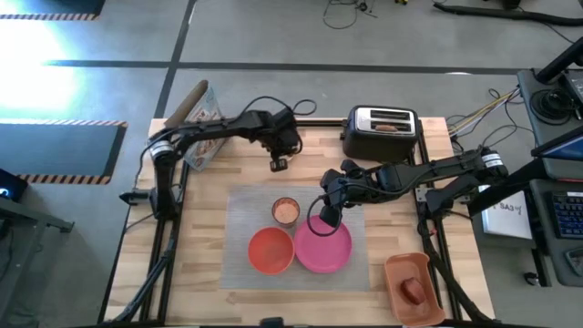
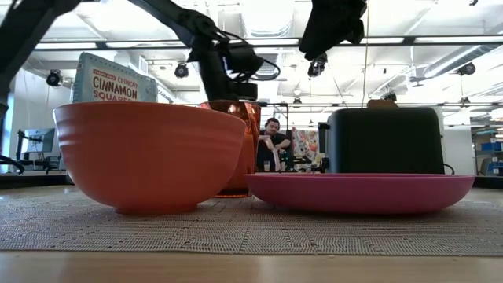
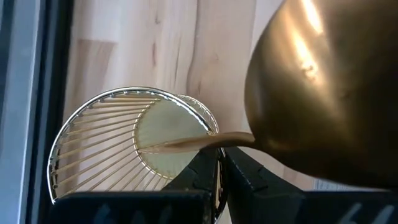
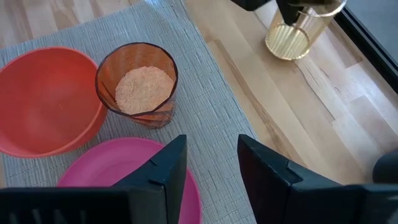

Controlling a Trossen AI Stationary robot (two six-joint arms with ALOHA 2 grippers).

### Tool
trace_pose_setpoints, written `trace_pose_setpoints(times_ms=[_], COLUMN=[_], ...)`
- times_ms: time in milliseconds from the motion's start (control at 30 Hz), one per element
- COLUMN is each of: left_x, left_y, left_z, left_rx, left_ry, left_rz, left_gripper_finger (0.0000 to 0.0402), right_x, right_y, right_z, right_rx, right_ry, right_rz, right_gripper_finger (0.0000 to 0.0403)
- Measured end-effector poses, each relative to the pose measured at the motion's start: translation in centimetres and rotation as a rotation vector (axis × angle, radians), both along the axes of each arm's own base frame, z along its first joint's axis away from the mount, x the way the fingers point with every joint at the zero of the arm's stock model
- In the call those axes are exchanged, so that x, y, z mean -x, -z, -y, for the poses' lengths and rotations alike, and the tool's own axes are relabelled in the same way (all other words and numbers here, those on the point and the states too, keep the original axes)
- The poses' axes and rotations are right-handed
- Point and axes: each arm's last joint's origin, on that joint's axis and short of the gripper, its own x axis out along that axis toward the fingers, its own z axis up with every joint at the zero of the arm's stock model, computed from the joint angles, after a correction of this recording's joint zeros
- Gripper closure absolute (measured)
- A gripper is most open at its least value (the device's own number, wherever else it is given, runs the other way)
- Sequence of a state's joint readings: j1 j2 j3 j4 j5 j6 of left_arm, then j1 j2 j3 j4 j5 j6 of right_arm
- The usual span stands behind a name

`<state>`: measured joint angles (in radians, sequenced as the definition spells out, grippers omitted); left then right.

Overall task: Arrange a breakfast setting
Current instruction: Move the golden utensil container to the top middle of the table

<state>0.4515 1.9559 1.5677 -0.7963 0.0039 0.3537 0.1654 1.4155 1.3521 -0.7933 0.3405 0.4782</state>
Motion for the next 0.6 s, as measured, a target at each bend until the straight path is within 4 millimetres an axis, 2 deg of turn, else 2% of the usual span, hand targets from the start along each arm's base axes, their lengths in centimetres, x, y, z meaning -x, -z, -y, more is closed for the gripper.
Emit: trace_pose_setpoints(times_ms=[267,600], left_x=[-1.1,-1.4], left_y=[0.7,-0.2], left_z=[-0.5,-1.2], left_rx=[0.001,-0.131], left_ry=[0.034,0.114], left_rz=[-0.014,-0.017], left_gripper_finger=[0.0401,0.0401], right_x=[-0.1,-0.2], right_y=[-0.1,-0.1], right_z=[0.0,0.0], right_rx=[-0.002,-0.004], right_ry=[0.0,0.0], right_rz=[0.013,0.021], right_gripper_finger=[0.0279,0.028])
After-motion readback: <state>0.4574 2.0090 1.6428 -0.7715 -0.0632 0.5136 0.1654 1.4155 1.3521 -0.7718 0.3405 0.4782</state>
